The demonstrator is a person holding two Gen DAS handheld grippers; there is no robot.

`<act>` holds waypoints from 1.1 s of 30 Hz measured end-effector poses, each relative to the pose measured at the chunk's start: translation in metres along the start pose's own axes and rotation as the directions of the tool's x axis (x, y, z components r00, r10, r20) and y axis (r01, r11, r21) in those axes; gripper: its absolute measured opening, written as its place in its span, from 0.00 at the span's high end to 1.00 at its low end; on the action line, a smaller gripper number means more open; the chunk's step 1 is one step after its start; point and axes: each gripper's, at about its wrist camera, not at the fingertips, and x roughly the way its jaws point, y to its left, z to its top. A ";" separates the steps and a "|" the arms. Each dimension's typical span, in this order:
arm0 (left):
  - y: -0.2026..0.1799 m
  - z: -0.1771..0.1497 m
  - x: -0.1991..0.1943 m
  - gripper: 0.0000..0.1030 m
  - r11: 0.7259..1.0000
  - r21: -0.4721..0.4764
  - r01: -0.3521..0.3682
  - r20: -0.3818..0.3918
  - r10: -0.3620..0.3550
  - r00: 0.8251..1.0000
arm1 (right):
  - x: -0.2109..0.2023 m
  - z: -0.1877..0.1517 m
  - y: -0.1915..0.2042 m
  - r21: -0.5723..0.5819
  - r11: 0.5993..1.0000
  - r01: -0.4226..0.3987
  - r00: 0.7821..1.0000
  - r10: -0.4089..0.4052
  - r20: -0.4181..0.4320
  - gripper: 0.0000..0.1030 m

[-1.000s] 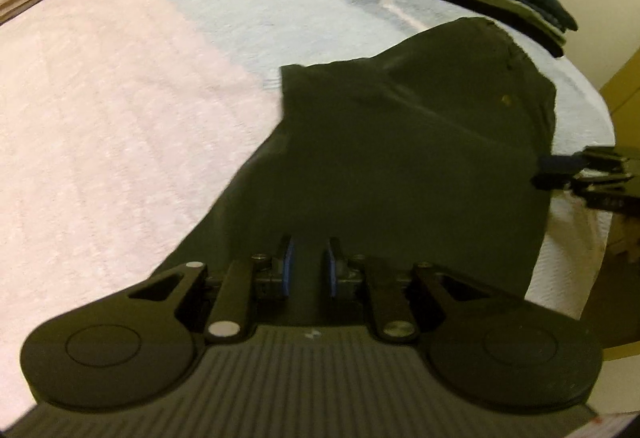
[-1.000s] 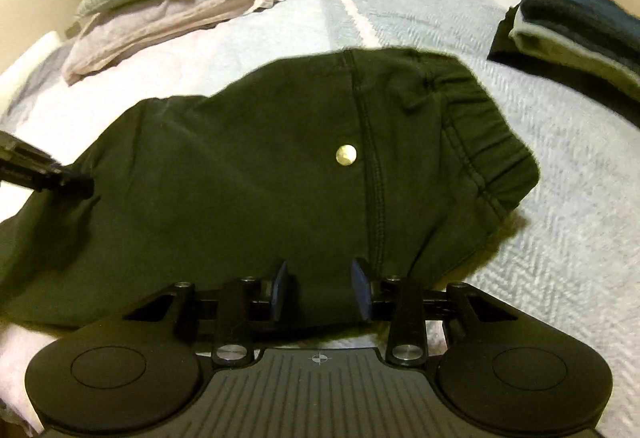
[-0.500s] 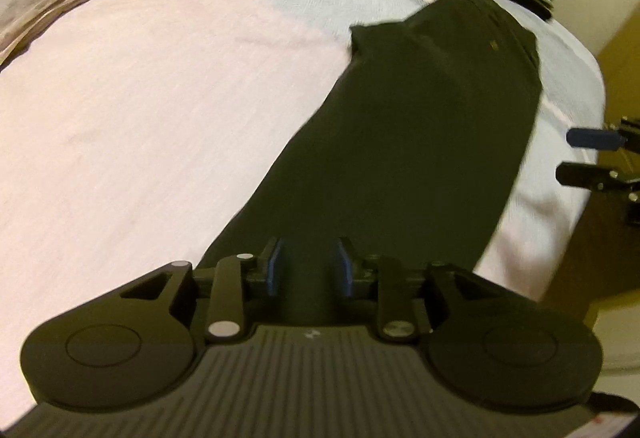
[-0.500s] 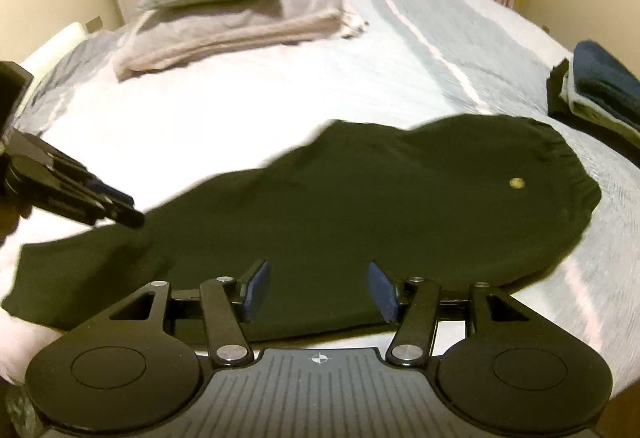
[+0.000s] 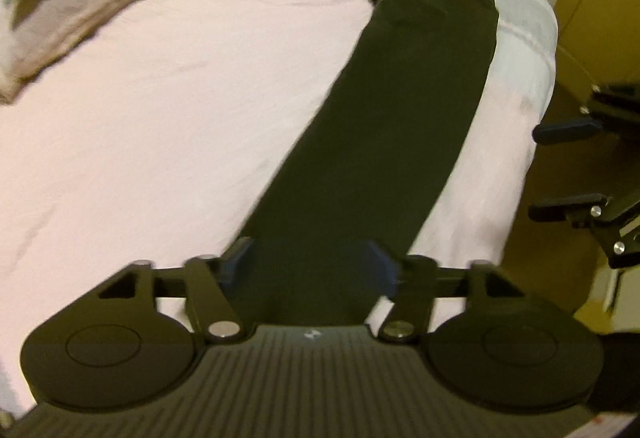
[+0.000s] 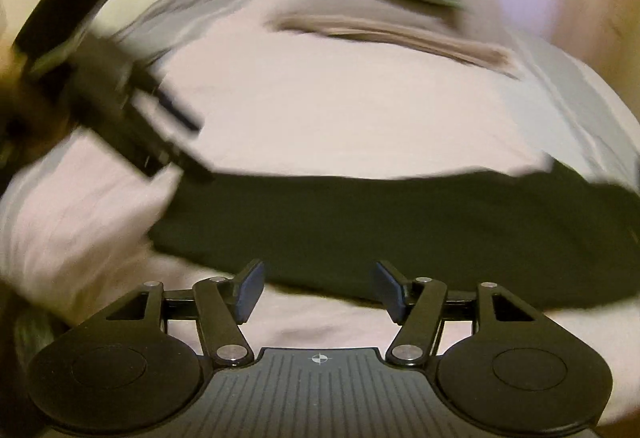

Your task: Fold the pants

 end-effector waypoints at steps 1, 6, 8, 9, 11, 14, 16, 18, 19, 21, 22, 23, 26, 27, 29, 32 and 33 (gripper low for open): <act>0.006 -0.013 -0.006 0.34 0.999 0.025 -0.020 0.004 0.020 1.000 | 0.008 0.000 0.018 -0.056 0.998 -0.015 1.000 0.015 0.001 0.43; 0.040 -0.065 -0.021 0.22 0.975 0.198 -0.099 0.001 0.101 0.995 | 0.049 -0.004 0.090 -0.303 0.950 -0.069 0.996 0.083 0.031 0.43; 0.051 -0.084 -0.024 0.17 0.949 0.293 -0.115 0.024 0.113 0.993 | 0.068 -0.007 0.111 -0.373 0.926 -0.057 0.996 0.079 0.045 0.43; 0.056 -0.091 -0.025 0.17 0.937 0.329 -0.115 0.031 0.111 0.993 | 0.078 -0.008 0.119 -0.395 0.917 -0.046 0.996 0.071 0.048 0.43; 0.066 -0.106 -0.019 0.16 0.913 0.392 -0.110 0.034 0.106 0.994 | 0.099 -0.010 0.133 -0.424 0.906 -0.024 0.997 0.052 0.056 0.43; 0.078 -0.115 -0.004 0.15 0.898 0.434 -0.078 0.048 0.063 0.997 | 0.132 -0.020 0.162 -0.500 0.865 0.028 0.998 0.001 0.056 0.44; 0.087 -0.117 0.007 0.15 0.887 0.457 -0.059 0.058 0.036 0.998 | 0.149 -0.031 0.175 -0.556 0.828 0.077 0.997 -0.049 0.065 0.45; 0.092 -0.124 0.015 0.15 0.876 0.481 -0.034 0.063 0.004 0.998 | 0.160 -0.038 0.178 -0.585 0.802 0.125 0.992 -0.092 0.086 0.50; 0.094 -0.126 0.018 0.15 0.872 0.489 -0.026 0.066 -0.007 0.998 | 0.165 -0.041 0.178 -0.593 0.791 0.149 0.989 -0.116 0.093 0.50; 0.098 -0.127 0.023 0.15 0.869 0.495 -0.007 0.074 -0.034 0.997 | 0.175 -0.046 0.179 -0.624 0.759 0.184 0.983 -0.153 0.104 0.54; 0.100 -0.128 0.024 0.15 0.870 0.494 -0.003 0.081 -0.042 0.996 | 0.180 -0.046 0.177 -0.633 0.750 0.194 0.981 -0.164 0.106 0.56; 0.102 -0.127 0.026 0.15 0.869 0.495 -0.001 0.086 -0.049 0.995 | 0.184 -0.046 0.174 -0.632 0.749 0.201 0.979 -0.177 0.101 0.60; 0.107 -0.125 0.029 0.15 0.872 0.489 -0.001 0.105 -0.058 0.993 | 0.188 -0.040 0.165 -0.603 0.776 0.184 0.982 -0.170 0.082 0.85; 0.107 -0.124 0.028 0.15 0.874 0.486 -0.001 0.108 -0.059 0.992 | 0.181 -0.036 0.162 -0.585 0.791 0.179 0.983 -0.160 0.085 0.91; 0.108 -0.119 0.025 0.15 0.875 0.484 -0.004 0.122 -0.063 0.990 | 0.164 -0.023 0.155 -0.522 0.833 0.185 0.983 -0.154 0.103 0.94; 0.111 -0.107 0.015 0.15 0.885 0.465 -0.016 0.153 -0.062 0.986 | 0.137 0.005 0.131 -0.374 0.909 0.184 0.980 -0.141 0.139 0.94; 0.112 -0.101 0.012 0.15 0.889 0.457 -0.022 0.162 -0.059 0.985 | 0.127 0.016 0.119 -0.308 0.935 0.177 0.979 -0.135 0.152 0.94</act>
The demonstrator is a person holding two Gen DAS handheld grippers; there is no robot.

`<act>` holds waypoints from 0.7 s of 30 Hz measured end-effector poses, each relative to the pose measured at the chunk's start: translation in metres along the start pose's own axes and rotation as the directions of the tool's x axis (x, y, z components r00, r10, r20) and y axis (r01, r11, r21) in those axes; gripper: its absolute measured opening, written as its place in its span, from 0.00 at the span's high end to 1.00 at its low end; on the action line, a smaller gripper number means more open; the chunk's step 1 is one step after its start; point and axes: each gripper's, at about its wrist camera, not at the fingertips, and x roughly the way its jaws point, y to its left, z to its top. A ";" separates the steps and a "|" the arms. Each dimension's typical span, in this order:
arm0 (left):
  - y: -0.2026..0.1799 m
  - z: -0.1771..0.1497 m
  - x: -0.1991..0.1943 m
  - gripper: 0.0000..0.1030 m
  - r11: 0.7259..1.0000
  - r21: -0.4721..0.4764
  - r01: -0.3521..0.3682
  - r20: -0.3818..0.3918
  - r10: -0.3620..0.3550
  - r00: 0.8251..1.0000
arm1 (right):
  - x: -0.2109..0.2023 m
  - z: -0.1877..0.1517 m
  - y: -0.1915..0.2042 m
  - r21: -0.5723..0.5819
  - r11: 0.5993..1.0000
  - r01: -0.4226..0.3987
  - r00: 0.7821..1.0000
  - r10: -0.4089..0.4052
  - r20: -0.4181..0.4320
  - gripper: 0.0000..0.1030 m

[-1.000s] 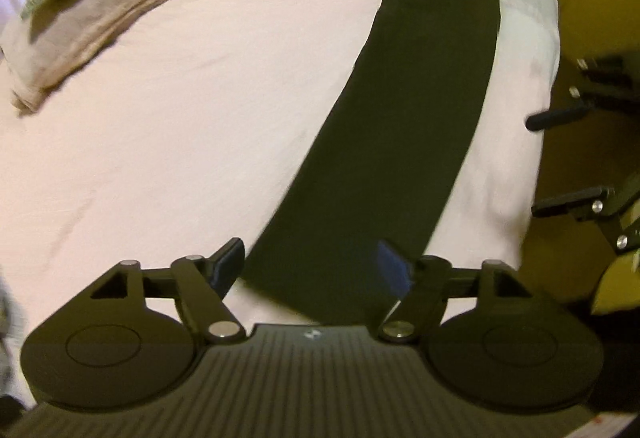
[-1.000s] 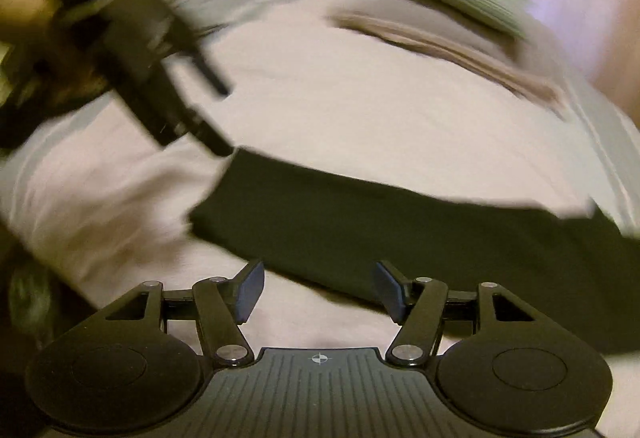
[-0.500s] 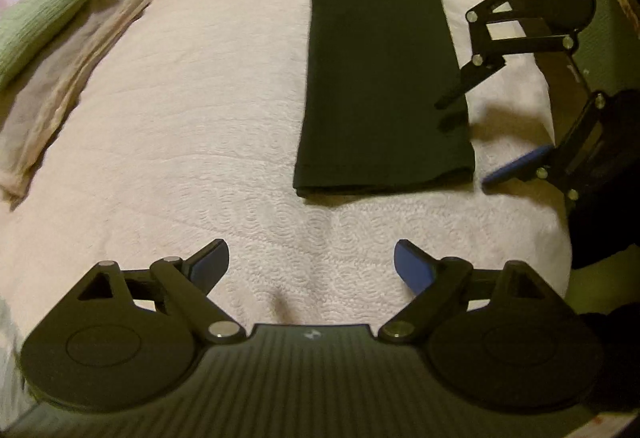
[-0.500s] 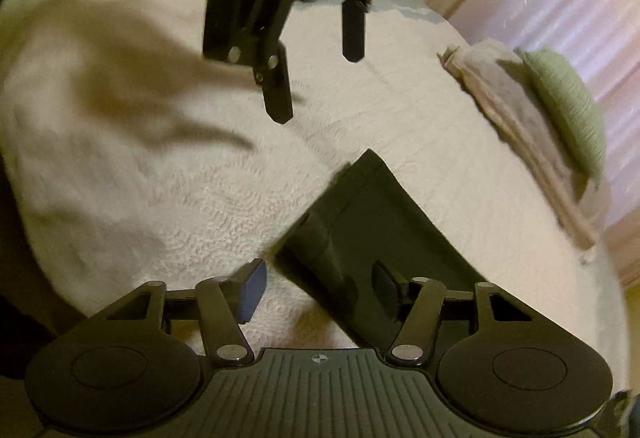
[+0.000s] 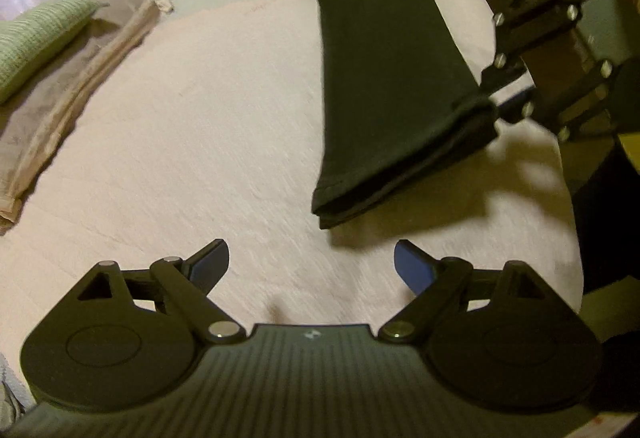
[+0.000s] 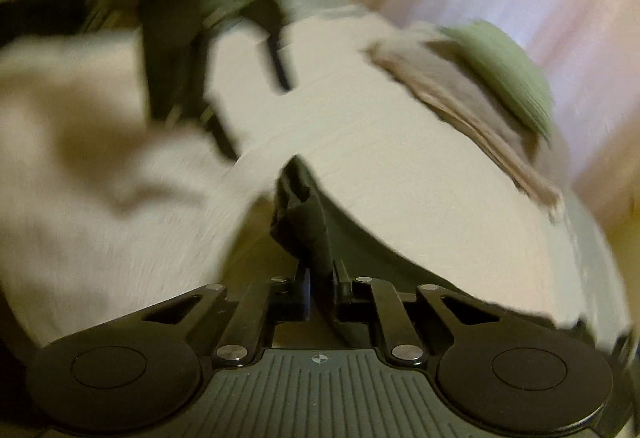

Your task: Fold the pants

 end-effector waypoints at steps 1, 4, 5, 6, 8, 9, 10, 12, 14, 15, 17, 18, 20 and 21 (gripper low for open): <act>0.005 0.008 -0.003 0.15 1.000 -0.010 -0.008 0.011 0.008 1.000 | -0.006 0.005 -0.014 0.047 0.999 -0.001 1.000 0.000 0.014 0.94; 0.021 0.037 -0.005 0.15 0.999 -0.049 -0.010 0.047 0.012 0.999 | -0.021 0.015 -0.068 0.250 0.968 -0.031 0.998 0.018 0.053 0.95; 0.024 0.049 -0.004 0.15 0.999 -0.051 -0.007 0.064 0.010 0.998 | -0.026 0.015 -0.086 0.308 0.951 -0.039 0.998 0.020 0.065 0.95; 0.027 0.061 -0.003 0.15 0.999 -0.049 -0.005 0.080 0.009 0.997 | -0.031 0.015 -0.104 0.360 0.932 -0.049 0.997 0.021 0.080 0.95; 0.030 0.092 0.004 0.15 0.999 -0.045 0.015 0.112 -0.009 0.994 | -0.041 0.010 -0.145 0.469 0.880 -0.070 0.994 0.020 0.111 0.95; 0.032 0.109 0.008 0.15 0.999 -0.047 0.024 0.134 -0.018 0.991 | -0.046 0.005 -0.166 0.522 0.850 -0.076 0.992 0.012 0.124 0.95; 0.033 0.127 0.014 0.14 0.998 -0.051 0.031 0.153 -0.023 0.988 | -0.050 -0.003 -0.190 0.581 0.810 -0.085 0.990 0.003 0.140 0.95; 0.035 0.163 0.026 0.14 0.997 -0.058 0.048 0.185 -0.037 0.982 | -0.057 -0.021 -0.236 0.679 0.730 -0.082 0.987 -0.033 0.156 0.95; 0.037 0.200 0.039 0.14 0.996 -0.069 0.059 0.210 -0.043 0.977 | -0.063 -0.039 -0.286 0.756 0.649 -0.080 0.984 -0.070 0.164 0.95; 0.037 0.219 0.046 0.14 0.996 -0.071 0.060 0.217 -0.043 0.975 | -0.064 -0.053 -0.309 0.796 0.600 -0.079 0.983 -0.087 0.163 0.95; 0.036 0.261 0.063 0.14 0.995 -0.065 0.072 0.232 -0.055 0.971 | -0.062 -0.084 -0.356 0.859 0.507 -0.073 0.981 -0.117 0.153 0.95; 0.035 0.278 0.072 0.13 0.995 -0.059 0.079 0.234 -0.063 0.970 | -0.058 -0.103 -0.379 0.881 0.467 -0.068 0.981 -0.128 0.144 0.95; 0.030 0.313 0.095 0.13 0.995 -0.038 0.092 0.231 -0.081 0.970 | -0.044 -0.145 -0.415 0.916 0.395 -0.064 0.985 -0.124 0.122 0.95; 0.028 0.327 0.108 0.13 0.994 -0.032 0.102 0.224 -0.092 0.970 | -0.032 -0.170 -0.431 0.937 0.344 -0.062 0.988 -0.112 0.106 0.95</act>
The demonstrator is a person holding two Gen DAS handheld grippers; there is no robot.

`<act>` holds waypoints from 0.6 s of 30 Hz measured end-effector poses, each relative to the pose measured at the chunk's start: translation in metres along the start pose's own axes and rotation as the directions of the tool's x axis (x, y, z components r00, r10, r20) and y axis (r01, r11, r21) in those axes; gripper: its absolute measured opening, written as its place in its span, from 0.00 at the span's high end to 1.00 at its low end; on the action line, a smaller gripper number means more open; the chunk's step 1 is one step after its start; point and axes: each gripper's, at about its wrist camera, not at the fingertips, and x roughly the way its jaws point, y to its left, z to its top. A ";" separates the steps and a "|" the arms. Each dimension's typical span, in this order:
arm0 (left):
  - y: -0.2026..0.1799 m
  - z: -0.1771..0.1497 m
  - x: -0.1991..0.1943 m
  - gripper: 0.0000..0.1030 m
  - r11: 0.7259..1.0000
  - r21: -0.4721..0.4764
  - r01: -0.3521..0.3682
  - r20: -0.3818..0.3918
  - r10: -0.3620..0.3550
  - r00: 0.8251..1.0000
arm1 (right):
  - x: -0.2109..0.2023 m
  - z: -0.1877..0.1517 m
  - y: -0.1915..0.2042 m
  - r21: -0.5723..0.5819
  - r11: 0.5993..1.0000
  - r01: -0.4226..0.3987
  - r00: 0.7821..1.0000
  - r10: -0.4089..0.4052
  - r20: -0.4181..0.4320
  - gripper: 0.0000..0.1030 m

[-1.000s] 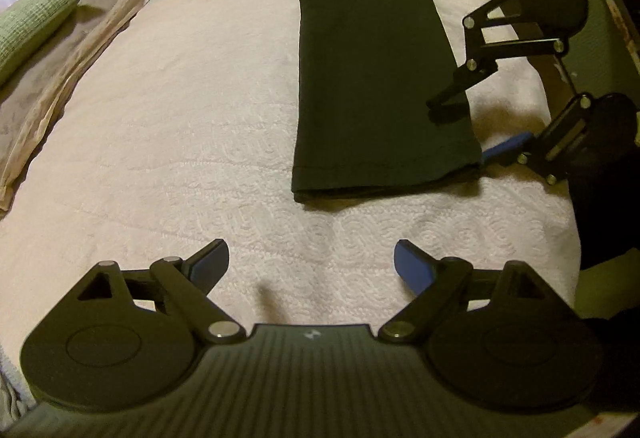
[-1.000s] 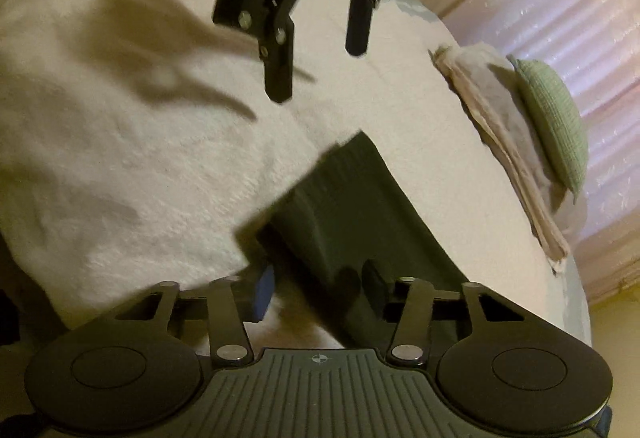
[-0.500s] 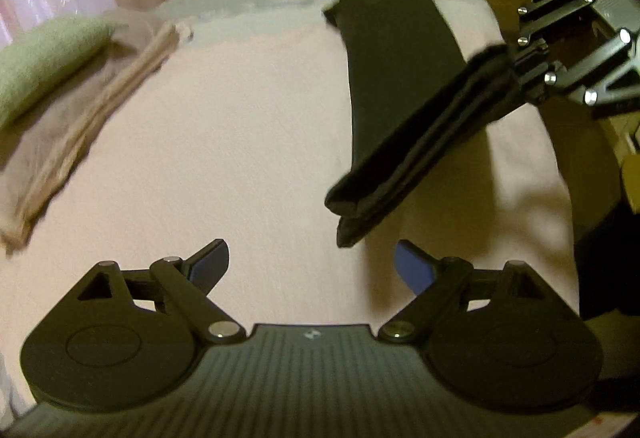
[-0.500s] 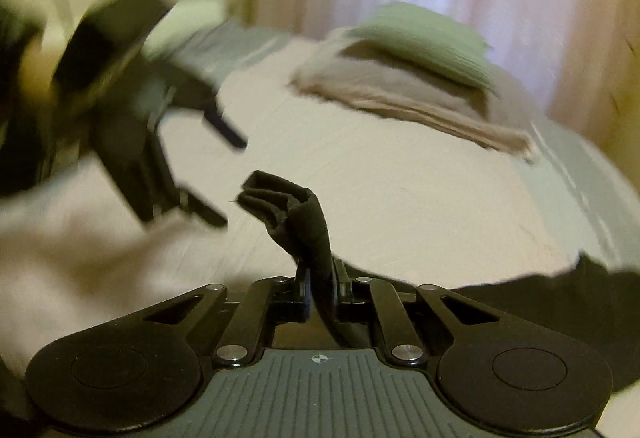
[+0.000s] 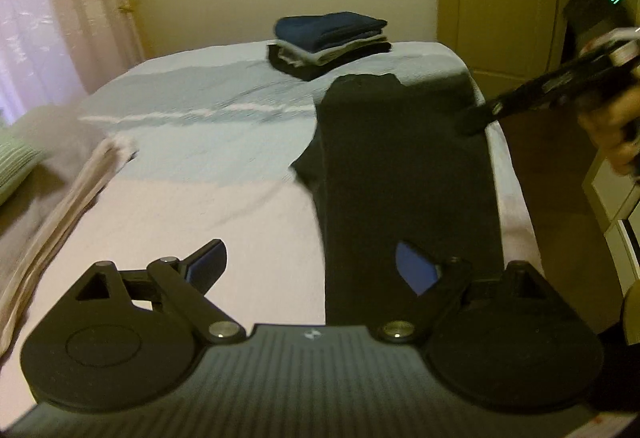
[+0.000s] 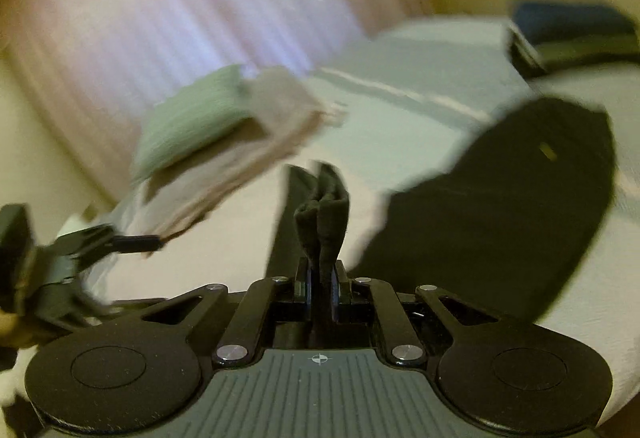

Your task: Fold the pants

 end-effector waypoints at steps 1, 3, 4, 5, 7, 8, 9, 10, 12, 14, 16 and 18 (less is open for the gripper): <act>-0.003 0.011 0.019 0.13 1.000 -0.001 0.011 -0.014 -0.011 1.000 | 0.011 0.001 -0.028 0.048 0.999 0.011 1.000 -0.010 -0.021 0.95; -0.006 0.023 0.051 0.13 0.999 -0.014 0.033 -0.042 -0.033 0.999 | 0.037 -0.003 -0.083 0.150 0.987 0.049 0.995 -0.035 -0.095 0.95; -0.010 0.027 0.069 0.13 0.999 -0.024 0.045 -0.062 -0.047 0.997 | 0.045 -0.011 -0.105 0.205 0.977 0.058 0.991 -0.031 -0.131 0.95; -0.012 0.028 0.082 0.13 0.998 -0.032 0.055 -0.079 -0.057 0.995 | 0.053 -0.017 -0.122 0.254 0.965 0.063 0.986 -0.021 -0.165 0.95; -0.019 0.029 0.106 0.13 0.996 -0.039 0.075 -0.124 -0.079 0.989 | 0.055 -0.024 -0.141 0.311 0.949 0.058 0.983 -0.001 -0.181 0.95; -0.021 0.026 0.114 0.13 0.996 -0.036 0.083 -0.142 -0.087 0.986 | 0.053 -0.028 -0.145 0.327 0.943 0.055 0.983 0.006 -0.184 0.95; -0.024 0.024 0.120 0.13 0.996 -0.032 0.089 -0.159 -0.093 0.983 | 0.052 -0.027 -0.149 0.344 0.937 0.053 0.983 0.011 -0.183 0.95; -0.027 0.021 0.127 0.13 0.995 -0.030 0.099 -0.178 -0.103 0.979 | 0.051 -0.025 -0.151 0.358 0.933 0.050 0.983 0.017 -0.181 0.95; -0.029 0.020 0.136 0.13 0.994 -0.023 0.108 -0.206 -0.111 0.972 | 0.051 -0.020 -0.154 0.378 0.924 0.060 0.980 0.017 -0.197 0.95; -0.033 0.022 0.143 0.13 0.994 -0.004 0.109 -0.226 -0.107 0.968 | 0.055 -0.020 -0.158 0.379 0.923 0.069 0.976 0.015 -0.216 0.95; -0.033 0.026 0.152 0.13 0.994 0.004 0.107 -0.246 -0.102 0.964 | 0.052 -0.021 -0.163 0.400 0.914 0.065 0.976 0.026 -0.218 0.94; -0.031 0.027 0.156 0.13 0.995 0.007 0.096 -0.266 -0.090 0.960 | 0.048 -0.025 -0.160 0.383 0.921 0.065 0.977 0.020 -0.213 0.93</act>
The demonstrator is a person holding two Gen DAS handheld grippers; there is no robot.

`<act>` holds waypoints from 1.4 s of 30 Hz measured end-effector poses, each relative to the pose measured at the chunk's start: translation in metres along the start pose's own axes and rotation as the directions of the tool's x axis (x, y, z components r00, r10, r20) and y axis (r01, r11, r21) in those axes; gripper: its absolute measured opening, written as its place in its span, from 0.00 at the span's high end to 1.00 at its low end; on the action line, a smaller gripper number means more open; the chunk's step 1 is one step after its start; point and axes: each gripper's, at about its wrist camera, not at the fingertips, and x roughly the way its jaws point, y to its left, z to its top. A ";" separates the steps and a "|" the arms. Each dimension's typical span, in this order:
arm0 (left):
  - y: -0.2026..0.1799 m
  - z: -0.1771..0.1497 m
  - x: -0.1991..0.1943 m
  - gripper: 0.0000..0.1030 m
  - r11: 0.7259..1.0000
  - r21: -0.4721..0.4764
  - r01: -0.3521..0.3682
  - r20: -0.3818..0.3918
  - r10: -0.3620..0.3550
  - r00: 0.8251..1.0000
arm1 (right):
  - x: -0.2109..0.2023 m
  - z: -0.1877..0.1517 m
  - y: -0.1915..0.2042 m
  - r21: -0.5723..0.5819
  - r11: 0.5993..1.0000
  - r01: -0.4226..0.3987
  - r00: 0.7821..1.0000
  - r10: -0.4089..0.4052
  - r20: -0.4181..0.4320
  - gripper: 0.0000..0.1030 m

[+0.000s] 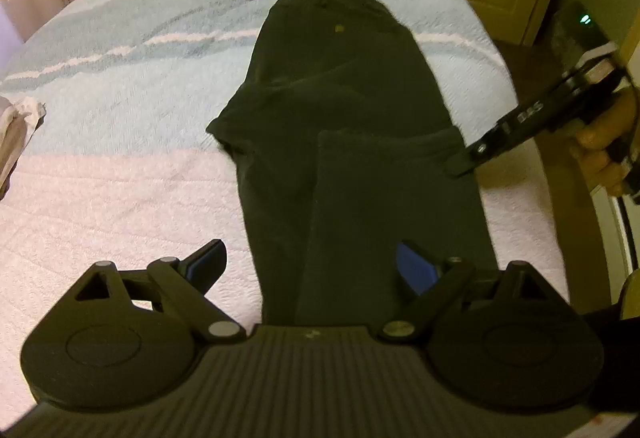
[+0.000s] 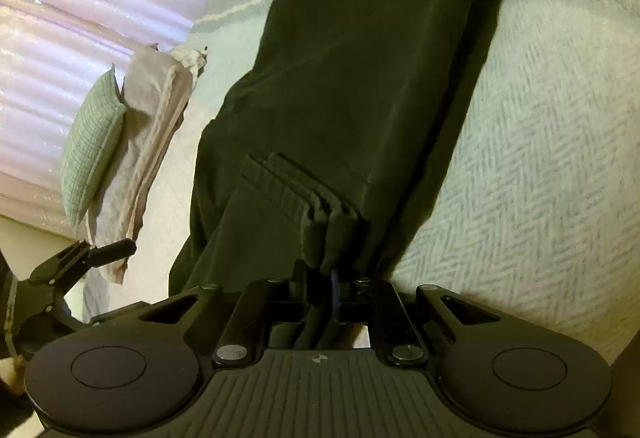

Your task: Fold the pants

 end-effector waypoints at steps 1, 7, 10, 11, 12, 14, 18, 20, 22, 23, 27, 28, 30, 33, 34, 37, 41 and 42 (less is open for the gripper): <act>0.001 -0.001 0.001 0.13 1.000 0.002 -0.012 -0.008 0.012 1.000 | -0.003 -0.003 -0.001 -0.008 1.000 -0.001 1.000 0.001 -0.001 0.93; 0.009 -0.021 0.002 0.13 0.997 0.000 -0.081 -0.040 0.081 0.996 | -0.014 -0.015 0.006 0.009 0.999 0.048 0.996 -0.048 0.069 0.89; 0.015 -0.039 -0.006 0.14 0.997 0.008 -0.082 -0.022 0.083 0.996 | -0.032 -0.033 0.024 -0.031 0.983 0.180 0.971 -0.173 0.164 0.76; 0.016 -0.046 -0.012 0.14 0.997 0.022 -0.078 -0.007 0.078 0.997 | -0.039 -0.041 0.031 -0.058 0.975 0.216 0.960 -0.201 0.192 0.72; 0.017 -0.052 -0.017 0.14 0.997 0.034 -0.072 0.006 0.072 0.997 | -0.046 -0.052 0.040 -0.090 0.968 0.236 0.954 -0.213 0.211 0.70; 0.019 -0.065 -0.031 0.14 0.996 0.065 -0.054 0.035 0.051 0.998 | -0.050 -0.080 0.067 -0.215 0.940 0.266 0.950 -0.218 0.222 0.66; 0.015 -0.098 -0.057 0.15 0.983 0.183 0.011 0.089 -0.028 0.996 | -0.040 -0.165 0.134 -0.556 0.796 0.240 0.970 -0.172 0.172 0.62; 0.009 -0.117 -0.065 0.19 0.960 0.276 0.033 0.093 -0.061 0.994 | -0.026 -0.209 0.161 -0.717 0.664 0.214 0.977 -0.161 0.143 0.61; 0.000 -0.138 -0.068 0.22 0.924 0.381 0.042 0.094 -0.084 0.992 | -0.005 -0.255 0.178 -0.847 0.483 0.223 0.971 -0.182 0.152 0.61; -0.005 -0.146 -0.067 0.23 0.902 0.430 0.041 0.093 -0.090 0.992 | 0.006 -0.270 0.183 -0.877 0.415 0.241 0.965 -0.199 0.171 0.61; -0.025 -0.177 -0.057 0.24 0.769 0.639 0.011 0.122 -0.115 0.986 | 0.045 -0.308 0.182 -0.932 0.154 0.329 0.921 -0.271 0.280 0.61; -0.028 -0.182 -0.052 0.24 0.732 0.682 -0.010 0.141 -0.118 0.983 | 0.054 -0.315 0.179 -0.932 0.075 0.354 0.905 -0.279 0.321 0.61; -0.033 -0.190 -0.039 0.24 0.649 0.760 -0.048 0.166 -0.121 0.979 | 0.064 -0.322 0.173 -0.926 -0.028 0.376 0.883 -0.294 0.367 0.61; -0.033 -0.196 -0.022 0.32 0.553 0.828 -0.093 0.189 -0.118 0.975 | 0.078 -0.331 0.163 -0.922 -0.147 0.357 0.869 -0.311 0.386 0.61; -0.033 -0.198 -0.016 0.35 0.517 0.848 -0.115 0.201 -0.113 0.973 | 0.078 -0.333 0.161 -0.920 -0.168 0.354 0.866 -0.313 0.390 0.61; -0.031 -0.197 -0.001 0.44 0.410 0.895 -0.174 0.233 -0.100 0.967 | 0.081 -0.328 0.159 -0.920 -0.158 0.359 0.864 -0.316 0.392 0.61; -0.025 -0.186 0.001 0.63 0.368 0.920 -0.133 0.190 -0.123 0.974 | 0.065 -0.307 0.170 -0.931 0.011 0.365 0.883 -0.323 0.342 0.75; -0.025 -0.182 -0.001 0.69 0.375 0.919 -0.120 0.177 -0.123 0.976 | 0.057 -0.301 0.173 -0.930 0.047 0.364 0.889 -0.314 0.332 0.77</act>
